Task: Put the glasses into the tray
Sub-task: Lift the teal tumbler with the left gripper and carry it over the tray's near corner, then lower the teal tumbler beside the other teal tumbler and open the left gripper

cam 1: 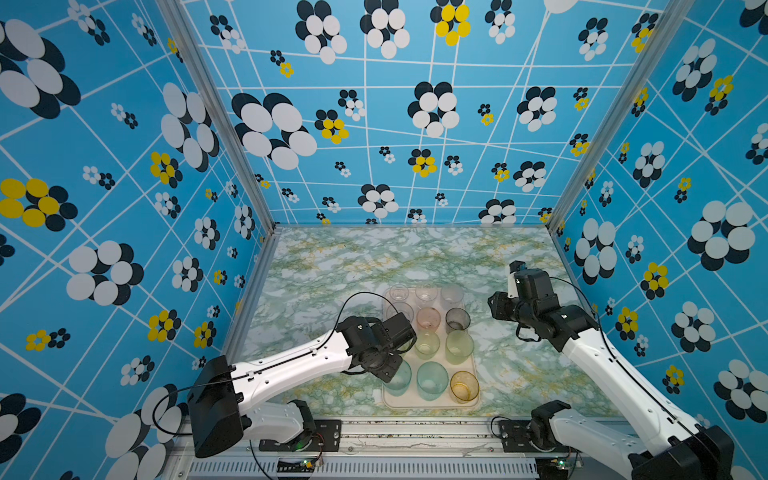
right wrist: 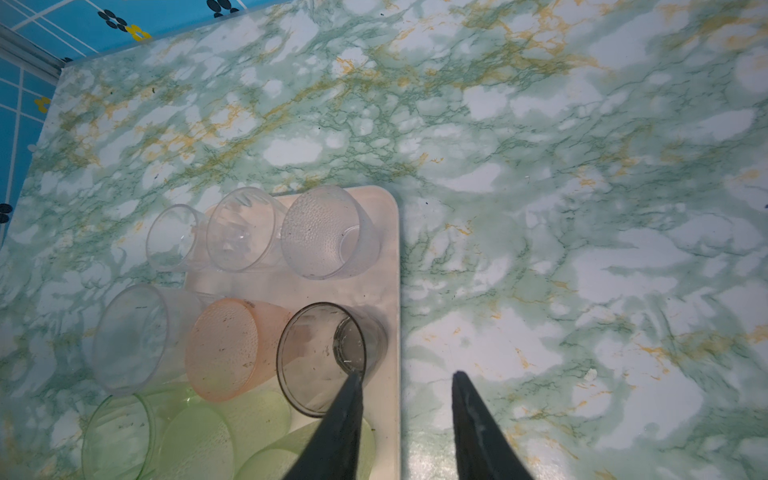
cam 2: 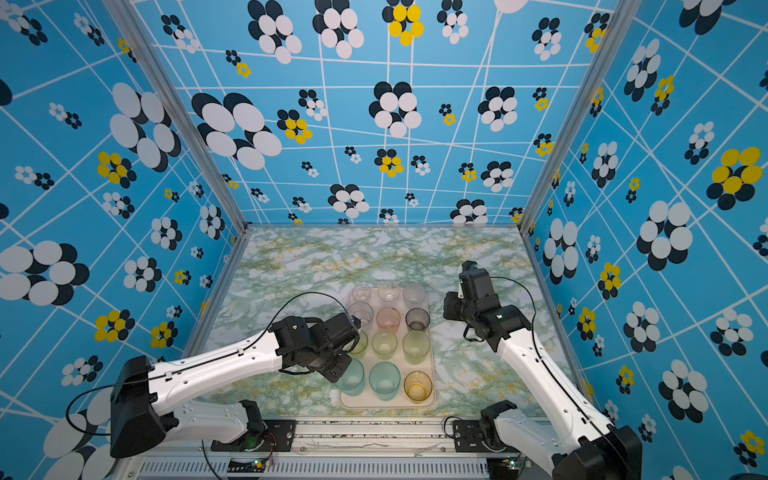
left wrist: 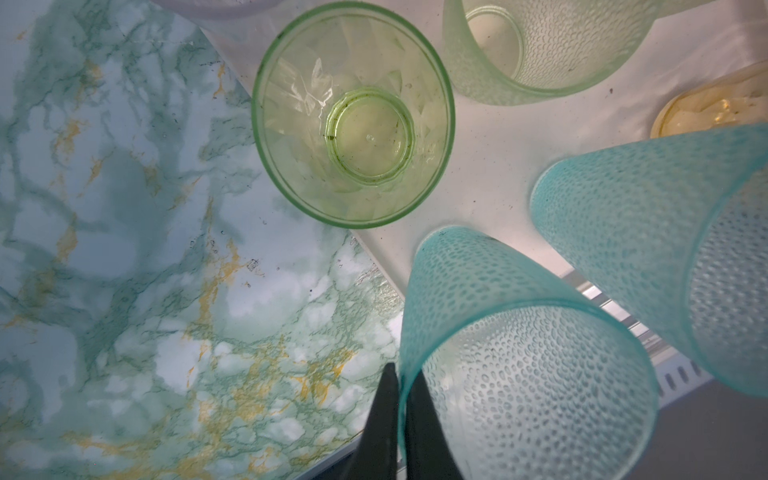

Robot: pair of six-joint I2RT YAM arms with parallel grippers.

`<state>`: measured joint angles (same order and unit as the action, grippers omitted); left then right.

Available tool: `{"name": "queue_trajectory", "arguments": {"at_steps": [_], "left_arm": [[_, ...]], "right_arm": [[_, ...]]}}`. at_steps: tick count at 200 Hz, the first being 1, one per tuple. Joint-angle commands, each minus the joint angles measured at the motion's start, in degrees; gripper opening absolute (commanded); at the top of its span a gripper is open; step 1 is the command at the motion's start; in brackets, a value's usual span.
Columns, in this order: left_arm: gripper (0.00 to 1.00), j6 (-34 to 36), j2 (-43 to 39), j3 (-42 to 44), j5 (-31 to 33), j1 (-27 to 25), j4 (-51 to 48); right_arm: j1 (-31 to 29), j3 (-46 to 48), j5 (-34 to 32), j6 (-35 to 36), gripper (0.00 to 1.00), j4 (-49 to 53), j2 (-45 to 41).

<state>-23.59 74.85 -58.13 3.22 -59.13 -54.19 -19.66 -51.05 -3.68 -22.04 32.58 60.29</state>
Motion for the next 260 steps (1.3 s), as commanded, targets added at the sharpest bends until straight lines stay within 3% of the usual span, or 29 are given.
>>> {"name": "queue_trajectory", "arguments": {"at_steps": [1, 152, 260], "left_arm": [[0.05, -0.8, 0.3, 0.5, -0.3, -0.5, 0.2], [0.29, -1.0, -0.1, -0.2, 0.8, -0.7, -0.9], [0.37, -1.1, -3.1, -0.1, 2.3, -0.9, -0.9]], "right_arm": [[0.4, -0.1, 0.8, -0.2, 0.38, 0.9, 0.4], [0.4, 0.5, 1.1, -0.3, 0.38, 0.7, 0.4], [0.4, 0.8, 1.2, -0.3, 0.39, 0.5, 0.4]]}}
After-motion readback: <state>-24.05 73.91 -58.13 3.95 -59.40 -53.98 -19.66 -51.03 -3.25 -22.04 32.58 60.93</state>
